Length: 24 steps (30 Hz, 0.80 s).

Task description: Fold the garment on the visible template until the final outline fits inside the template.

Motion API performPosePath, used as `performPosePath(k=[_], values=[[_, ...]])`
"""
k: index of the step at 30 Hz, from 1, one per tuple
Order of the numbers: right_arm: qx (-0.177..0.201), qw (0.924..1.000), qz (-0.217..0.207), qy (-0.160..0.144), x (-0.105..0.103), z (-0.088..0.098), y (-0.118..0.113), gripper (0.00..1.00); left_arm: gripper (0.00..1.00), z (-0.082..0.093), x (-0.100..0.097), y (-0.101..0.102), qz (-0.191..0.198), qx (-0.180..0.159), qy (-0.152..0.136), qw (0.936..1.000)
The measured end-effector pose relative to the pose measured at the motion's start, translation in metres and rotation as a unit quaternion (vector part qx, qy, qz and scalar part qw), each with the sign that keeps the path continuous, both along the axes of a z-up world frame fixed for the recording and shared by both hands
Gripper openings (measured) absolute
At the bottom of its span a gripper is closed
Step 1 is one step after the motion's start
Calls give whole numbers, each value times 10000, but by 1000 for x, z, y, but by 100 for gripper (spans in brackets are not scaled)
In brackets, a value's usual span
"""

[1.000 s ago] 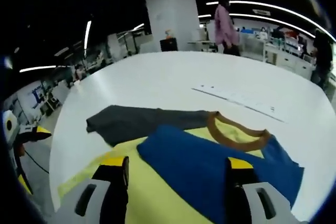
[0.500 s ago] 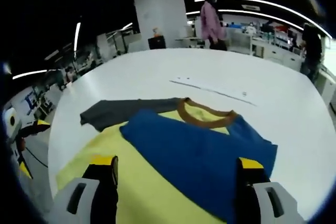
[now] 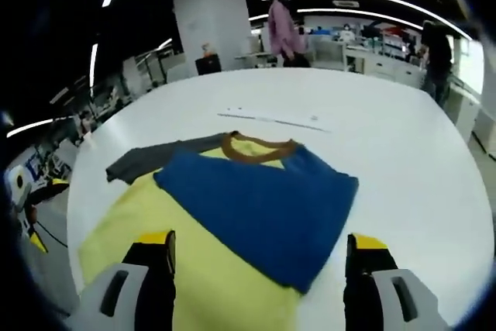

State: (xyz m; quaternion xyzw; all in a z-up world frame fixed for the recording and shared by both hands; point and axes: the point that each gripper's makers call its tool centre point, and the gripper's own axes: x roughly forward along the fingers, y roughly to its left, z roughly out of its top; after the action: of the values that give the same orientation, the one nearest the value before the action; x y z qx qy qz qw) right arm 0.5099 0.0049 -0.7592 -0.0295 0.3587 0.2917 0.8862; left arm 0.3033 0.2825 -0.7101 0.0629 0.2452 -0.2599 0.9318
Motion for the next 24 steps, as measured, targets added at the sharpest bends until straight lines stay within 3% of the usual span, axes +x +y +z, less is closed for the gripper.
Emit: performPosePath(k=[4, 11, 18, 24], values=[[-70, 10000, -66, 6, -4, -6, -13, 77, 99, 1, 1, 0, -2, -2, -14, 10000], [-265, 9995, -159, 6, -11, -16, -26, 50, 99, 0, -1, 0, -12, 17, 2, 10000], [-373, 9989, -278, 44, -17, -26, -35, 36, 99, 0, -2, 1, 9, 28, -4, 10000], [-430, 9982, -416, 67, -19, -34, -42, 18, 99, 0, -3, 0, 13, 35, 5, 10000]])
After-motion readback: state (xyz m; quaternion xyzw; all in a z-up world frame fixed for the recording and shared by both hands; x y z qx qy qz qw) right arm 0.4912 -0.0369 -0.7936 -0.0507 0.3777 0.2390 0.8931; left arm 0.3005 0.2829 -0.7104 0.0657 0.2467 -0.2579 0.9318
